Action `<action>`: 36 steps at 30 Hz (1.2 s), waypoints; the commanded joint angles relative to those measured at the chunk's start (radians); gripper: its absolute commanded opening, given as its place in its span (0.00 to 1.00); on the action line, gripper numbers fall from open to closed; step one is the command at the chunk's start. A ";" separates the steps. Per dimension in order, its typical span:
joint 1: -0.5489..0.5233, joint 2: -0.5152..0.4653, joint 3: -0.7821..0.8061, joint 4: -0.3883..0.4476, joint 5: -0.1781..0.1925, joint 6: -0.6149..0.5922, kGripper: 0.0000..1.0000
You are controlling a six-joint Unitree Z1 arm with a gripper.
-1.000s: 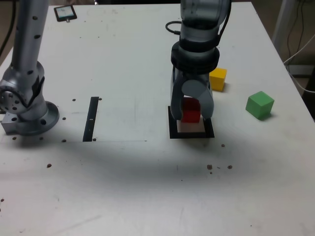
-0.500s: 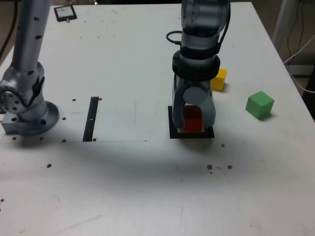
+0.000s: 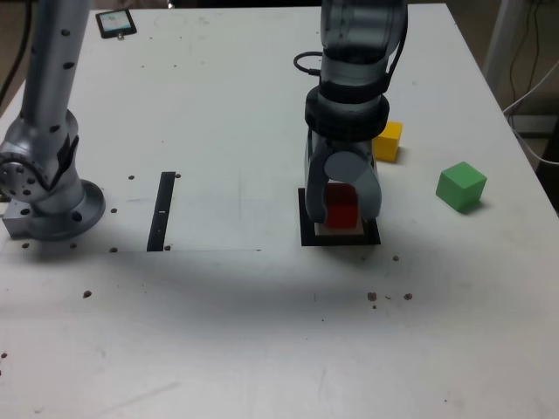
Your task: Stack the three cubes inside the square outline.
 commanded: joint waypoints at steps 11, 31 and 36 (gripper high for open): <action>0.002 -0.013 0.012 0.002 0.028 -0.022 0.99; -0.076 -0.117 -0.246 0.235 0.088 0.009 1.00; -0.084 -0.067 -0.386 0.251 0.094 0.070 1.00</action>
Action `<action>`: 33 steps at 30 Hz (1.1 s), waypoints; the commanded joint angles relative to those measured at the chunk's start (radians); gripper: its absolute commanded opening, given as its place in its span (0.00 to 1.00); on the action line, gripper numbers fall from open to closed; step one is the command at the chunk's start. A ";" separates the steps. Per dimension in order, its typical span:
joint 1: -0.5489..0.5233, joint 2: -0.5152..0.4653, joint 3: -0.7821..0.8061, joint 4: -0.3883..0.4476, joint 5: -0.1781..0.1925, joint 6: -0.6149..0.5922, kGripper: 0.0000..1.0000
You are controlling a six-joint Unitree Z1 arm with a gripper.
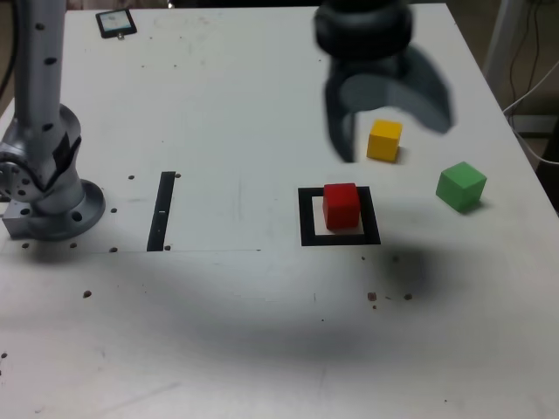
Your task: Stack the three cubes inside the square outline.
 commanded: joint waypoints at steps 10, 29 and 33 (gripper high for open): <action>0.071 0.134 -0.179 0.007 0.025 0.154 1.00; 0.316 0.192 -0.092 0.001 0.013 0.422 0.99; 0.373 0.190 -0.031 -0.003 0.011 0.474 0.99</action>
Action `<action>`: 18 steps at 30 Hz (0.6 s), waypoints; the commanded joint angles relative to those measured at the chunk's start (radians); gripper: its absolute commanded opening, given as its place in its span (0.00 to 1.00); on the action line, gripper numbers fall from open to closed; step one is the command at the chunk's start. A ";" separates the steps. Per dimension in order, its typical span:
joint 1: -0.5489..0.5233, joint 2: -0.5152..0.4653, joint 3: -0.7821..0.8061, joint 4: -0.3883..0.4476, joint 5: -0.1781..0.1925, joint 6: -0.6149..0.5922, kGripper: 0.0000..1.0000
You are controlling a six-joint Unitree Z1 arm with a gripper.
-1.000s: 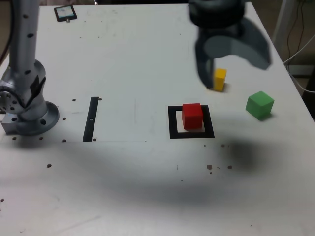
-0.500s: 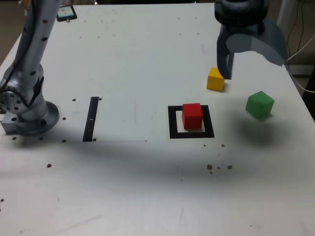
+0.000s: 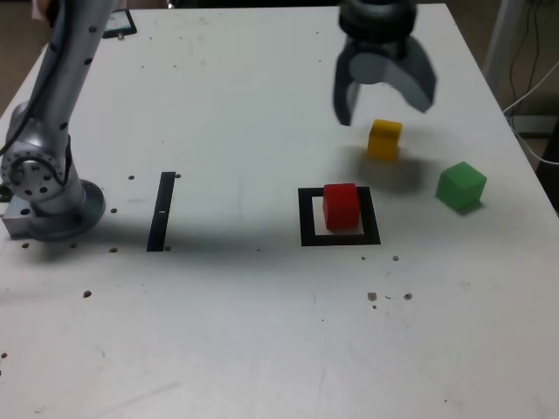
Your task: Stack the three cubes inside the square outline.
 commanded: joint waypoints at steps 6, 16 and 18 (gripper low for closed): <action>0.020 0.001 0.081 -0.037 0.040 0.030 0.99; -0.005 0.037 0.070 -0.096 0.046 0.053 0.97; -0.007 0.048 0.062 -0.095 0.045 0.059 0.96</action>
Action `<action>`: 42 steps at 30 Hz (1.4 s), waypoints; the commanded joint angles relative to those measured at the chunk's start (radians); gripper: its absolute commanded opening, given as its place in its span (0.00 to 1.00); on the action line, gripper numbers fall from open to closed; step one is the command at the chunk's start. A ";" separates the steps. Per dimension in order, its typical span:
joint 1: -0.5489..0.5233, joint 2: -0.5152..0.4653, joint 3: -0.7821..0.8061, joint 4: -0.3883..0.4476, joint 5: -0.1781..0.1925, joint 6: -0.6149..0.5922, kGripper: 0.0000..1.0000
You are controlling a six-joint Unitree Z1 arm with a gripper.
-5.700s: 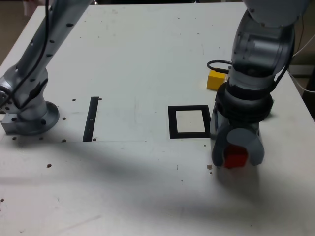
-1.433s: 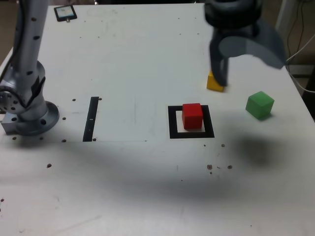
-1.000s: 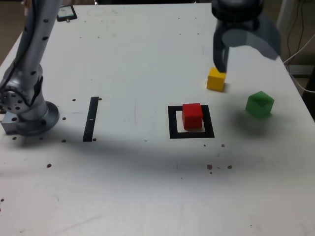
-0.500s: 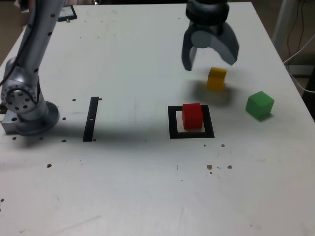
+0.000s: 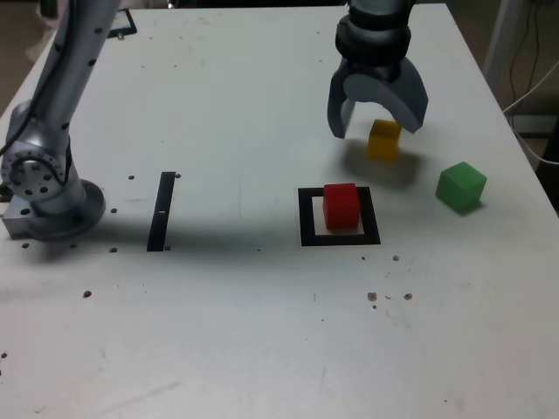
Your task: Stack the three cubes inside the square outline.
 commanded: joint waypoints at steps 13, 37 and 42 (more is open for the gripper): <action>-0.005 0.083 -0.058 -0.001 0.020 0.022 0.85; -0.008 0.085 -0.047 -0.064 0.020 0.029 0.48; -0.005 0.048 -0.019 -0.098 0.020 0.029 0.23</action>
